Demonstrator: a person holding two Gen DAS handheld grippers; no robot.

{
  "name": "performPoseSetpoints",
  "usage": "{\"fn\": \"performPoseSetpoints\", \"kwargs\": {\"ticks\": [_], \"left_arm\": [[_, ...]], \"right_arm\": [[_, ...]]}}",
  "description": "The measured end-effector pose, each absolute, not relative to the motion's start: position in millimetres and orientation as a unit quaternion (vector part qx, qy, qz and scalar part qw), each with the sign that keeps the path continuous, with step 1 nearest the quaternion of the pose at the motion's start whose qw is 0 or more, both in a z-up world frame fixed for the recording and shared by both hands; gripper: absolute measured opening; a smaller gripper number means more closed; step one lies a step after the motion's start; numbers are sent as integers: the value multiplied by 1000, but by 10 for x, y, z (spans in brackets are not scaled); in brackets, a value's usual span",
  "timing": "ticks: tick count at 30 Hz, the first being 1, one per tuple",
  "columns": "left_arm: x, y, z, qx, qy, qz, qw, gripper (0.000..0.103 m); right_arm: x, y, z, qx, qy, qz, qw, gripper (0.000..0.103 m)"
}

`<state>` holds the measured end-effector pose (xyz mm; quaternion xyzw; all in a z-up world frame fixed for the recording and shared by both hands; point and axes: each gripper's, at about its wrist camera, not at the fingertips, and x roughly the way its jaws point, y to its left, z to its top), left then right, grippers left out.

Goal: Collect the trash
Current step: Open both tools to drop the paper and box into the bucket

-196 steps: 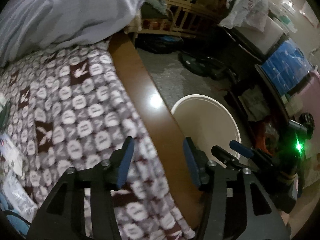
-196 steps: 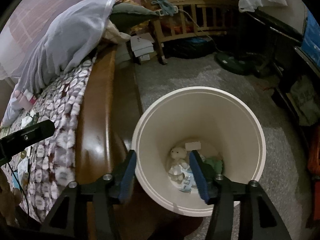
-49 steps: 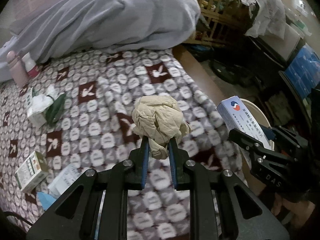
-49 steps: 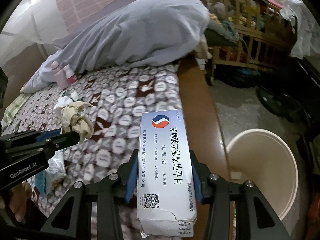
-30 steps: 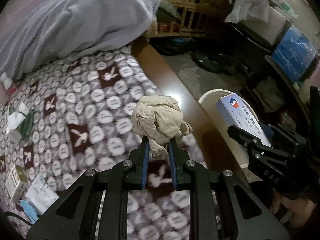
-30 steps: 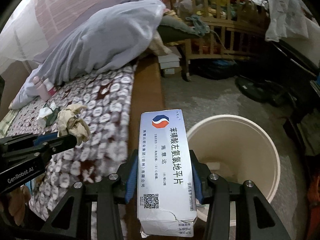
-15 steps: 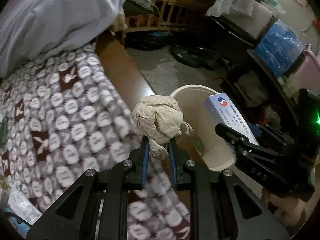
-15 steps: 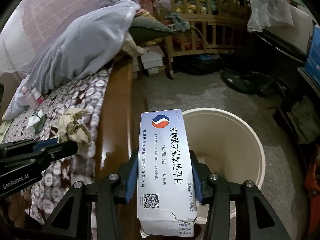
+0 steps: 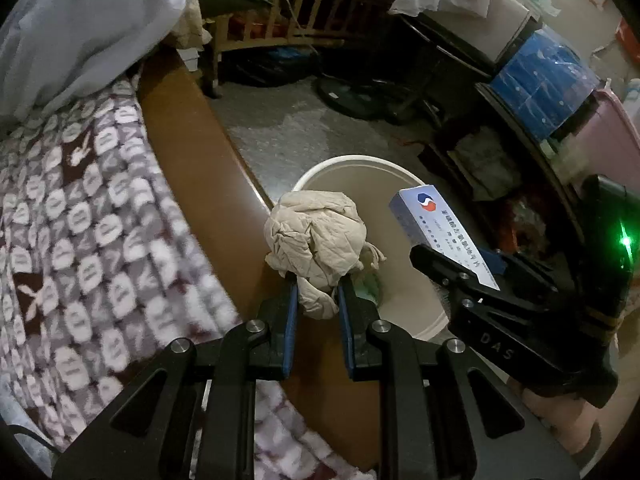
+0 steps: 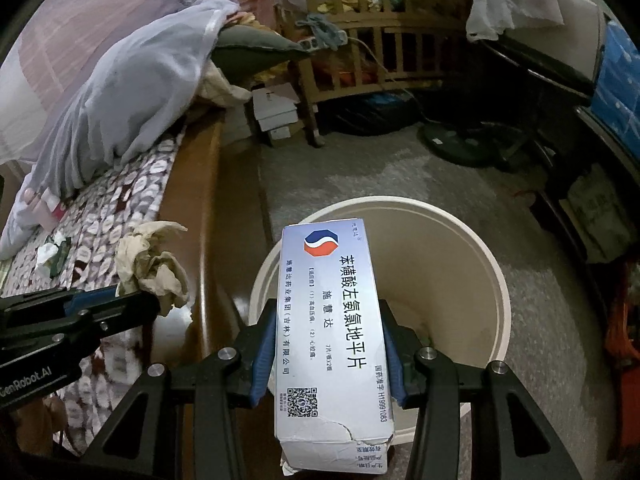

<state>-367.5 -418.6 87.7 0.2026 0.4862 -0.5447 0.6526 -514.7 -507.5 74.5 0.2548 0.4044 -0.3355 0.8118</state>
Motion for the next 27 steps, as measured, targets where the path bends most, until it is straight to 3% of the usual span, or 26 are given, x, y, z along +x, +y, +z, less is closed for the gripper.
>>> {"fn": "performPoseSetpoints", "kwargs": {"ticks": [14,18,27], "left_arm": [[-3799,-4293,874,190,489,-573,629,24],[-3785,-4253,887,189,487,-575,630,30],[-3665,-4017,884,192,488,-558,644,30]], "right_arm": [[-5234,-5194,704,271,395,-364,799,45],[-5251,-5213,694,275,395,-376,792,55],[-5160,-5142,673,276,406,-362,792,56]]}}
